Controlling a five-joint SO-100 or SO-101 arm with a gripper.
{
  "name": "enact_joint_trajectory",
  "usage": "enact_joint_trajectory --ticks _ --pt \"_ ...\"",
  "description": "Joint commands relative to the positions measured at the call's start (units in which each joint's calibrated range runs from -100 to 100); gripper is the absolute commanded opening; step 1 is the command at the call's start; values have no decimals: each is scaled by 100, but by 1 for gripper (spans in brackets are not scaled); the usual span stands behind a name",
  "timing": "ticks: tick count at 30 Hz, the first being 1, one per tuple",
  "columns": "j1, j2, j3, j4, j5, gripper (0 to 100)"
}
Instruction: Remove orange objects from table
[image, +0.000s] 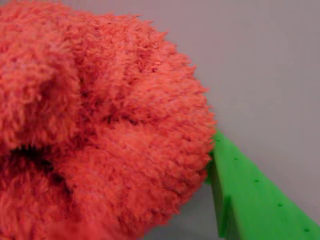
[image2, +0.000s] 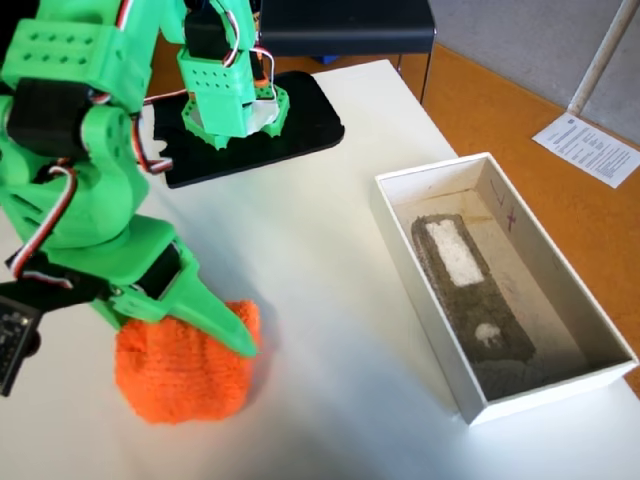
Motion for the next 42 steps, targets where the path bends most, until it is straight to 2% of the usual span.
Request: enact_joint_trajectory --ticks 1,9,16,23,24,27,30,33,34,42 --pt "-2 -36 -51 -299 -54 1" --pt "154 -296 278 -615 73 0" --pt "-179 -1177 434 -688 83 0" --pt "-1421 -2822 -70 -655 122 0" --pt "-1983 -3108 -361 -663 103 0" --pt "-3070 -3334 -729 -753 93 0" --pt "-3758 -3309 -787 -923 137 0" --pt "-4453 -3225 -623 -1320 259 0" --pt "-4830 -3192 -303 -1766 386 0" --pt "-5022 -3200 1441 -2641 410 0"
